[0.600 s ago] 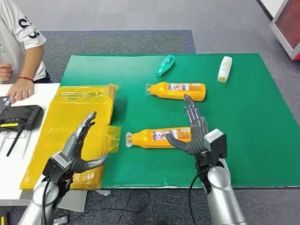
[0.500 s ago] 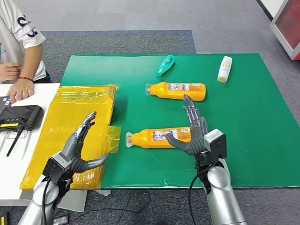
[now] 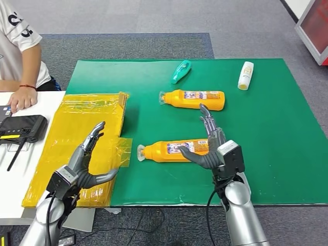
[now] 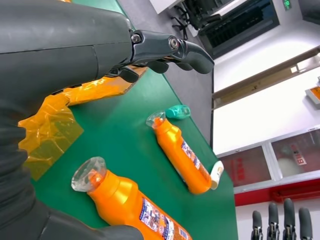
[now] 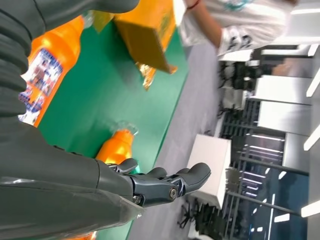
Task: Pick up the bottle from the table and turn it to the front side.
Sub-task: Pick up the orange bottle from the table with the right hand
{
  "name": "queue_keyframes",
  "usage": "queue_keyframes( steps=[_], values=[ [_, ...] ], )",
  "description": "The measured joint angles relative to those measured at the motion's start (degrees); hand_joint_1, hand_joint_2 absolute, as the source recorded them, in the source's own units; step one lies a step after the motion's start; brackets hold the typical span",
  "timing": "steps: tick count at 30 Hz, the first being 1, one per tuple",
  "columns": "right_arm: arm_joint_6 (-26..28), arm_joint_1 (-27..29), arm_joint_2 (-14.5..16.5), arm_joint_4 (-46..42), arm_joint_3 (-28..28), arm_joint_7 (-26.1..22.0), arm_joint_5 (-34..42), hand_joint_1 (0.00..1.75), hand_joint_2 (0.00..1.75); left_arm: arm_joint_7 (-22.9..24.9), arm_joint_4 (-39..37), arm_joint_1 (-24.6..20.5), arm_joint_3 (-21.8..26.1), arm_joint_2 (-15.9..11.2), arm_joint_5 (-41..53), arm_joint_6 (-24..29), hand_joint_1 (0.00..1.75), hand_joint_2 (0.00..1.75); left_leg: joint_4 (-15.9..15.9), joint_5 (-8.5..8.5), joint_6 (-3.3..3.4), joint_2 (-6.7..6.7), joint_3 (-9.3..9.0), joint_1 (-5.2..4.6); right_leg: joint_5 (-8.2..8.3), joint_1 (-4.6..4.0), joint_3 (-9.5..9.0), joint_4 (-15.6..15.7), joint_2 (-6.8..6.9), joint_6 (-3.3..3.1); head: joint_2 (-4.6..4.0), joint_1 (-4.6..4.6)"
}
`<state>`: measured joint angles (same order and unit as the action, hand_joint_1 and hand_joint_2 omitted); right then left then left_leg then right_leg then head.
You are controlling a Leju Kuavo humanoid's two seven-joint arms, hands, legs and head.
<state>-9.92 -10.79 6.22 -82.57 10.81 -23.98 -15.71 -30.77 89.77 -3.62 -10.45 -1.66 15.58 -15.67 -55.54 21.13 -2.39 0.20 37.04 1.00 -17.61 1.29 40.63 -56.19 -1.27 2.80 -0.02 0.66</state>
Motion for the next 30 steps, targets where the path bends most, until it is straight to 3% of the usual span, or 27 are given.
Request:
queue_keyframes(
  steps=[5, 13, 19, 30],
  values=[
    [1.92, -1.46, -1.79, 0.91, 1.76, 2.35, -7.99, 0.0, 1.75, -0.06, -0.1, 0.0, 0.07, -0.02, -0.11, 0.0, 0.0, 1.75, 0.0, -0.01, 0.01, 0.0, 0.01, 0.0, 0.02, 0.0, 0.0, 0.0, 0.0, 0.02, 0.0, -0.01],
    [0.9, -9.44, -9.22, 9.34, 9.92, 8.53, -22.76, 0.0, 1.75, -1.44, -0.89, 0.0, 0.92, -0.39, -0.52, 0.08, 0.0, 1.75, 0.0, -0.04, 0.02, 0.0, 0.03, 0.0, 0.09, 0.02, -0.01, 0.0, 0.0, 0.06, 0.0, 0.0],
    [-2.68, -17.5, -12.69, 21.19, 18.21, 12.35, -25.02, 0.0, 1.75, -2.08, -1.33, 0.04, 1.38, -0.5, -0.32, 0.13, 0.0, 1.75, 0.0, -0.18, 0.07, -0.02, 0.05, 0.0, 0.12, 0.01, -0.01, 0.0, 0.05, 0.07, 0.0, 0.0],
    [-4.56, -24.4, -14.27, 33.05, 26.41, 17.55, -26.16, 0.0, 1.75, -2.13, -1.54, 0.0, 1.65, -0.58, -0.18, -0.07, 0.0, 1.75, 0.0, -0.18, 0.07, -0.02, 0.05, -0.01, 0.13, 0.02, 0.0, 0.01, 0.05, 0.08, 0.0, 0.01]
  ],
)
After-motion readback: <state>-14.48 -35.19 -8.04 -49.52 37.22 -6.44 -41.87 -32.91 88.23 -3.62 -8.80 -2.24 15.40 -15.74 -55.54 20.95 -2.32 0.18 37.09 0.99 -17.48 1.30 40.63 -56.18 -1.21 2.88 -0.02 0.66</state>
